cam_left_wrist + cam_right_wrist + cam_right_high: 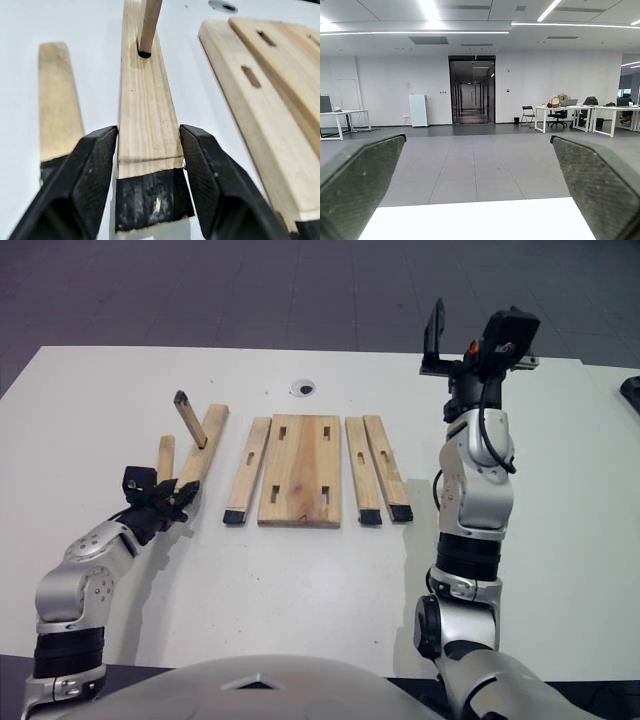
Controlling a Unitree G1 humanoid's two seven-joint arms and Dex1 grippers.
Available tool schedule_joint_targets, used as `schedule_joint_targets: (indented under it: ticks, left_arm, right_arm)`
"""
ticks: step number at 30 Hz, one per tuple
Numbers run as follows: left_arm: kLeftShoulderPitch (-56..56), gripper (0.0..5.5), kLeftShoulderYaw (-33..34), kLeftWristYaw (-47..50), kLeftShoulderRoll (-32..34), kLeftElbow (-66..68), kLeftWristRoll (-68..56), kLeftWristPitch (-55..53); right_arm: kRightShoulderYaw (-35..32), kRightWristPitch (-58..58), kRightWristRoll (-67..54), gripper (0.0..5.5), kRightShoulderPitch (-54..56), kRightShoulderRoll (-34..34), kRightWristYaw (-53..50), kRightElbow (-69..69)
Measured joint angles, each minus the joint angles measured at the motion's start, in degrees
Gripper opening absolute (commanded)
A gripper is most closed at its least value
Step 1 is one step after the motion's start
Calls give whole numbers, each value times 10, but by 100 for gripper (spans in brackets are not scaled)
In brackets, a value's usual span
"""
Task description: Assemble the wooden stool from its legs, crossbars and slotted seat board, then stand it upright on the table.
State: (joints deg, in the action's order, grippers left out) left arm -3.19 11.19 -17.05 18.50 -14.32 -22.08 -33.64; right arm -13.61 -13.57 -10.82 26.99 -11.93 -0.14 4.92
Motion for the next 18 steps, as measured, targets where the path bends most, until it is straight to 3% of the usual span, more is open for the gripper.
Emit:
schedule_joint_targets:
  ticks: [3,7,11,18]
  left_arm:
    - [11,130,5,-1,-22,-1,-3,46]
    - [22,60,-2,-7,-32,5,0,83]
    - [24,2,-22,0,-32,40,31,94]
    - [10,111,-46,13,-36,67,77,121]
  right_arm:
    - [-22,-30,-54,540,23,10,4,-11]
    - [-84,-147,-214,540,69,42,13,-45]
    - [-88,-176,-256,540,99,49,17,-61]
    - [-82,-170,-250,540,102,49,15,-66]
